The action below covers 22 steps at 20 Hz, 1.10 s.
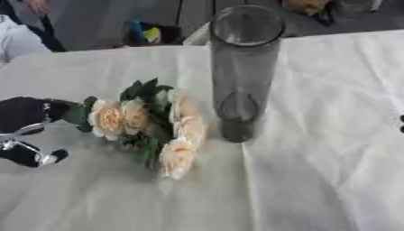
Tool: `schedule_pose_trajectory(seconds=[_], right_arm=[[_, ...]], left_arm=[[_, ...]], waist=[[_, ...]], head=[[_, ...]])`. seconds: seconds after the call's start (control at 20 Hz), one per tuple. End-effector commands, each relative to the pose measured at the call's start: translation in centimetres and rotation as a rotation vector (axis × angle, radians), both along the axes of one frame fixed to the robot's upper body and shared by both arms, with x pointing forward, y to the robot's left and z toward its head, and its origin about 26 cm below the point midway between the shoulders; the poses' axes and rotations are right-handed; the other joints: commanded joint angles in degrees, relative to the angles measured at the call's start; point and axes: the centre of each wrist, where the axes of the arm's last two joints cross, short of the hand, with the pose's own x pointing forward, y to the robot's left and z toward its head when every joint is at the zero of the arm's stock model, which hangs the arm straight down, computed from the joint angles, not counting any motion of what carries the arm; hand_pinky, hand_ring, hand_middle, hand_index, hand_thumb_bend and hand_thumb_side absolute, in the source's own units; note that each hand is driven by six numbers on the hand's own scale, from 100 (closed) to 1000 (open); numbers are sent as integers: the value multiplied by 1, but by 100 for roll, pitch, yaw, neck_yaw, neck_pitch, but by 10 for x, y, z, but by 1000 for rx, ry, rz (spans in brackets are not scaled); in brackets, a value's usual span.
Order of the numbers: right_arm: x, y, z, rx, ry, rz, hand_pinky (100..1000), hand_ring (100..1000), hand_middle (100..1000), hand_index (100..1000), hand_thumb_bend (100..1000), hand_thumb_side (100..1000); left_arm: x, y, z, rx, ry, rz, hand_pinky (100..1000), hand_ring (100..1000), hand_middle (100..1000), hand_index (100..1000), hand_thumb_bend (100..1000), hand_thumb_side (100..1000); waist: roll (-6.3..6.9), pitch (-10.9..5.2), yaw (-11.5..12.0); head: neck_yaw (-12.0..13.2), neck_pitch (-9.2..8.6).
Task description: Arrange flowers into the vase.
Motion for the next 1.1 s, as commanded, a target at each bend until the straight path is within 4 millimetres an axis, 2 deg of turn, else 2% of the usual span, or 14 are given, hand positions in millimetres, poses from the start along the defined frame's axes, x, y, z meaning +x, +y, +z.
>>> schedule_pose_trajectory(seconds=[0.05,0.3,0.65,0.9,1.1], right_arm=[[-2,1,7,-18,-28,6,824,698,534,820,100,1000],[-2,3,7,-21,-27,13,825,698,530,820,100,1000],[-2,3,7,-22,-26,14,825,698,530,820,100,1000],[-1,6,7,-27,-24,24,829,699,525,821,100,1000],[-1,7,7,-32,-24,29,830,699,524,821,100,1000]], left_arm=[[1,2,13,22,-42,3,699,790,839,991,333,341],[7,-5,11,15,-117,4,709,808,855,996,333,338],[10,-2,3,25,-149,0,709,808,855,996,333,338],[21,-4,1,1,-152,26,702,807,849,988,218,300],[27,-4,-1,-16,-150,25,689,795,844,981,229,323]], waist=[[51,2,-4],[52,23,-26],[54,28,-33],[70,82,-88],[71,109,-110]], head=[[21,-74],[30,-101],[35,-109],[68,-149],[86,-152]])
